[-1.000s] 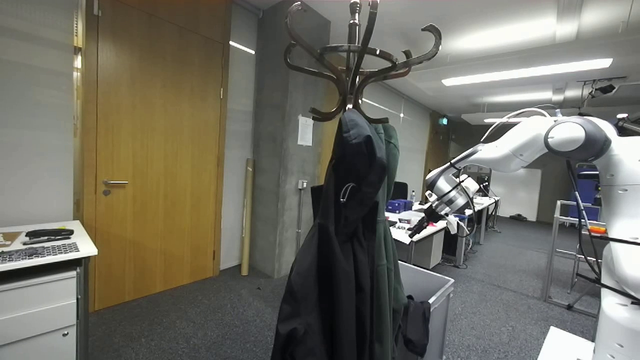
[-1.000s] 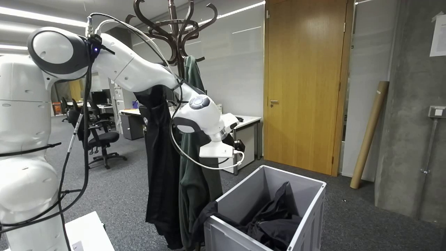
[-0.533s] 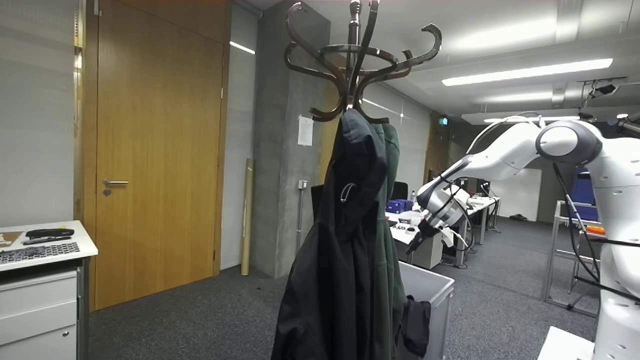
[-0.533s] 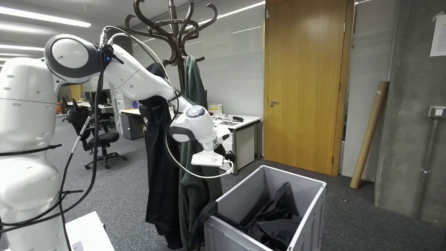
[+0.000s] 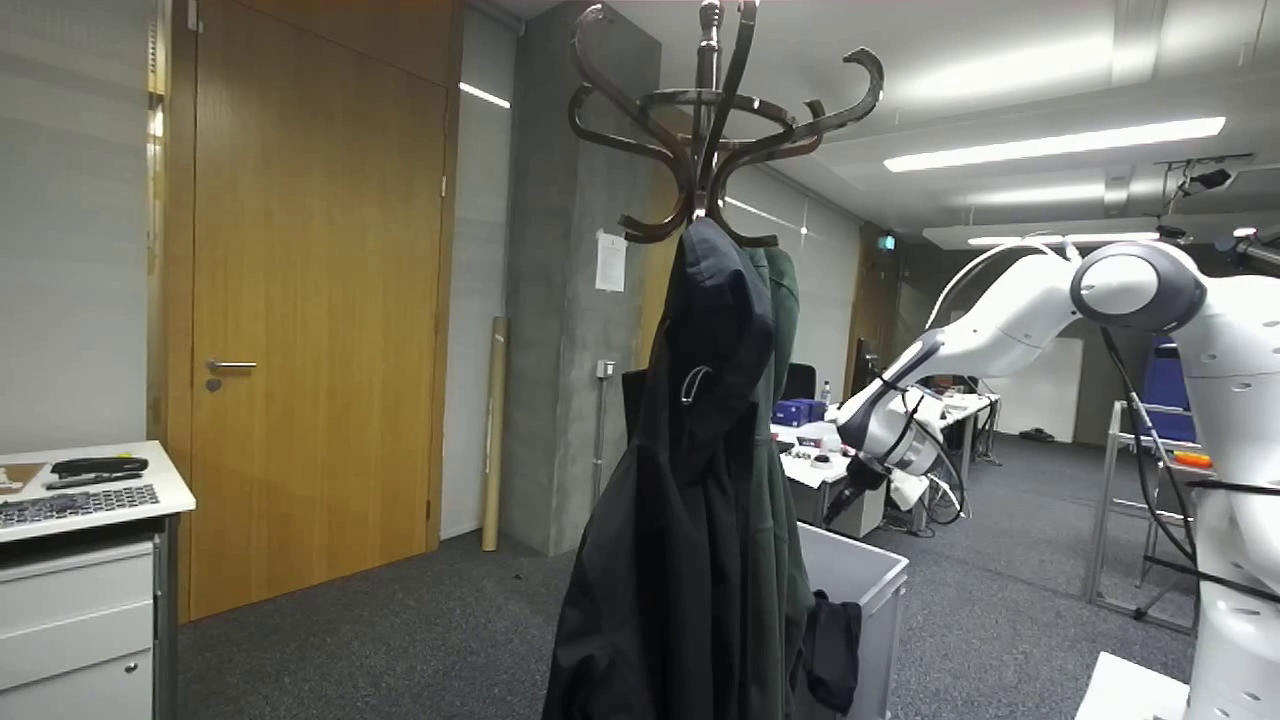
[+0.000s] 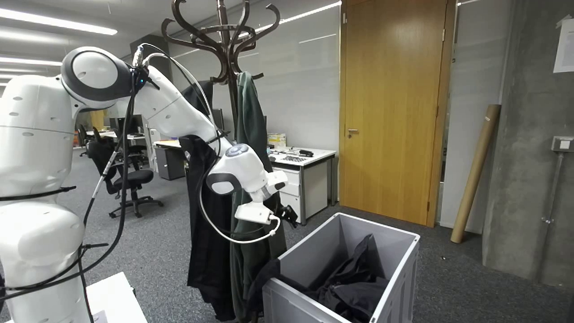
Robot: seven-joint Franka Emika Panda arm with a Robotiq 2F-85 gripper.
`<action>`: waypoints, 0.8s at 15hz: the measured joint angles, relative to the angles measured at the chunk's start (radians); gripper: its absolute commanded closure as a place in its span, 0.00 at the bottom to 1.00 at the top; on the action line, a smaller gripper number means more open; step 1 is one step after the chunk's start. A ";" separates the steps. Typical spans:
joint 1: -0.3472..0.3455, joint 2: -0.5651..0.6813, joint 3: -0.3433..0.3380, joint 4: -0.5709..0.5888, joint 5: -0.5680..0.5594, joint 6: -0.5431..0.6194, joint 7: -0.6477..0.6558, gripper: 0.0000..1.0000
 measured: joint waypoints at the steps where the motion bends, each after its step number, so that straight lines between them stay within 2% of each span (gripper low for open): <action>1: 0.007 -0.001 -0.006 -0.008 0.004 0.026 0.029 0.00; 3: 0.015 -0.004 -0.014 -0.024 0.005 0.050 0.077 0.00; 4: -0.008 -0.010 0.009 -0.037 -0.041 0.051 0.131 0.00; 6: -0.101 -0.038 0.097 -0.081 -0.198 0.027 0.282 0.00; 7: -0.115 -0.055 0.104 -0.100 -0.222 -0.019 0.310 0.00; 9: -0.114 -0.096 0.080 -0.133 -0.228 -0.106 0.315 0.00; 12: -0.114 -0.156 0.046 -0.182 -0.270 -0.166 0.357 0.00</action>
